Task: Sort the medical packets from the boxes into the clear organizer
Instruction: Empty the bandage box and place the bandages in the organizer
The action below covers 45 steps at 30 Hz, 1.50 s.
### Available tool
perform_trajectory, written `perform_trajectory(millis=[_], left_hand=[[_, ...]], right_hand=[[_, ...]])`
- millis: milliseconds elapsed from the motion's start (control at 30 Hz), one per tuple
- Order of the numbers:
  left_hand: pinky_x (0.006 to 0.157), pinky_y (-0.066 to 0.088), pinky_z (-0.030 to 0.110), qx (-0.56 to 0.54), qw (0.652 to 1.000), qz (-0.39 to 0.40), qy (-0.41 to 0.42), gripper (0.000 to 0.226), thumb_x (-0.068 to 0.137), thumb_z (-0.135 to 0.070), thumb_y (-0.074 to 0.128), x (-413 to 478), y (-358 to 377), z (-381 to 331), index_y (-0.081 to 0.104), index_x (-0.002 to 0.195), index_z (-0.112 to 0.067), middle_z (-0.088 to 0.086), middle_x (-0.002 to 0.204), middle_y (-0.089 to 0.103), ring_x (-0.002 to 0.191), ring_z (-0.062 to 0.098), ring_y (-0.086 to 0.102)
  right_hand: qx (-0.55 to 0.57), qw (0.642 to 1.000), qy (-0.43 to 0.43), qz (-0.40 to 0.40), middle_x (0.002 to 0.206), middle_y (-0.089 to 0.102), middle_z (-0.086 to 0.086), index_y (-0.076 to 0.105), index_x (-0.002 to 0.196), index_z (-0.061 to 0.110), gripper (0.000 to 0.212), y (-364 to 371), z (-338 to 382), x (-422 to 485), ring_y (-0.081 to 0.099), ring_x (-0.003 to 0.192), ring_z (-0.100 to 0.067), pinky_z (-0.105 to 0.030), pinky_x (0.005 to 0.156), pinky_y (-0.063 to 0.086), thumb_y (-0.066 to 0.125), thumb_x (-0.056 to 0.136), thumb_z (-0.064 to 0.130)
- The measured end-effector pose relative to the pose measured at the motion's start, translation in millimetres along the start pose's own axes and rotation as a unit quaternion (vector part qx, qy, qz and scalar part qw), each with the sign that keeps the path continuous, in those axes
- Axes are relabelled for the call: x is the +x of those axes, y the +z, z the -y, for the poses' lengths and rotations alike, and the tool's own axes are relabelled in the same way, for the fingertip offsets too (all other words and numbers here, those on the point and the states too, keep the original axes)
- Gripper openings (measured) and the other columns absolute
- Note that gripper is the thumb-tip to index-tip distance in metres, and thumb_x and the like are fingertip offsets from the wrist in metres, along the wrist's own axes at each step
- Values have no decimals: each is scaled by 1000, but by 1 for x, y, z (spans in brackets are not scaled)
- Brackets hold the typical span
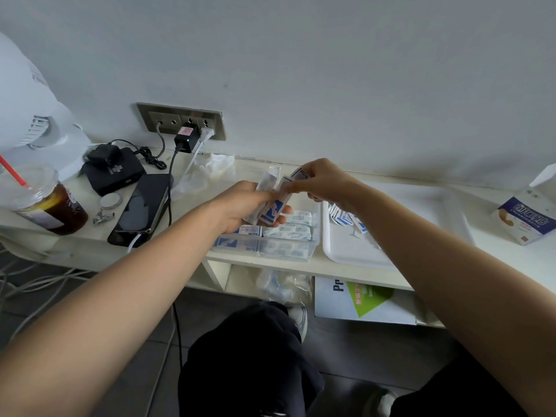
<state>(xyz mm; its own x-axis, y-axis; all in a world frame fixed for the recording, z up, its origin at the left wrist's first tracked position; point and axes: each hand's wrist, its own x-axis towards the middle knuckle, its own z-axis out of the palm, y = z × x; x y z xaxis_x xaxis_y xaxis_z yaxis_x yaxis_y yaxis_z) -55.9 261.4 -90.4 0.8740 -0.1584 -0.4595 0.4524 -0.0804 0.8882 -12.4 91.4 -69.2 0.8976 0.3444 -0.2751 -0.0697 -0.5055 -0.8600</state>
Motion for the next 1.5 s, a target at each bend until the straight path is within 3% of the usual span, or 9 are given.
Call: perform_trajectory(millis=[167,300,533,700,833,967,1167,1300,1500], left_hand=[[68,55,38,137,990,-24,-24,27,100,-13,33,5,-5,3,54,101,5,18,85,66,66,27,65],[60,44,26,408,913,19,22,24,95,-29,57,2,3,-3,68,97,-7,0,74,65,64,13,59],[63,49,19,465,884,26,44,9,77,-19,76,13,25,4,76,86,-22,-9,88,71,82,6,65],[74,55,36,391,919,39,42,13,87,-15,62,16,10,5,75,87,-15,6,89,73,75,15,62],[73,57,29,186,979,-27,77,18,94,-9,55,2,-9,-10,65,108,-11,8,96,71,78,16,66],[60,54,24,138,983,-73,92,7,84,-8,70,-7,-11,-6,68,91,-6,10,78,70,62,14,66],[61,58,25,-55,987,-142,49,4,84,0,68,-10,-21,3,66,86,1,14,72,70,59,20,69],[57,58,25,-125,978,-159,44,4,84,6,64,-14,-28,3,65,81,3,15,69,69,57,23,69],[56,58,26,-141,976,-163,33,4,83,8,63,-22,-38,7,63,81,4,17,68,68,55,22,69]], right_hand=[[16,998,8,-64,38,53,11,62,95,-3,13,-21,-7,-7,30,41,-9,-16,34,22,63,86,7],[33,997,-22,-73,38,51,10,60,85,1,8,-29,-12,-12,33,36,-6,-17,34,22,65,86,7],[8,993,-45,-107,54,46,-2,59,78,3,12,-36,-22,-9,38,38,-7,-19,38,27,69,81,9],[-10,994,-72,-86,54,43,-1,57,71,4,14,-36,-22,-8,39,39,-6,-19,42,30,69,78,4],[-22,995,-84,-56,53,47,-2,62,83,-5,18,-25,-13,-5,39,39,-6,-17,39,30,74,78,9],[-17,995,-98,-19,53,50,-2,63,79,8,15,1,2,1,40,39,-8,-19,37,27,75,79,16],[87,994,-59,-22,66,53,-10,50,73,3,25,32,13,8,49,54,-16,-26,52,35,38,94,9],[36,994,-79,-67,75,66,-20,63,80,-1,18,44,10,17,61,64,-24,-41,60,53,56,91,11],[84,990,-86,-74,79,73,-10,69,79,15,13,47,16,19,69,70,-20,-38,67,59,80,75,15]])
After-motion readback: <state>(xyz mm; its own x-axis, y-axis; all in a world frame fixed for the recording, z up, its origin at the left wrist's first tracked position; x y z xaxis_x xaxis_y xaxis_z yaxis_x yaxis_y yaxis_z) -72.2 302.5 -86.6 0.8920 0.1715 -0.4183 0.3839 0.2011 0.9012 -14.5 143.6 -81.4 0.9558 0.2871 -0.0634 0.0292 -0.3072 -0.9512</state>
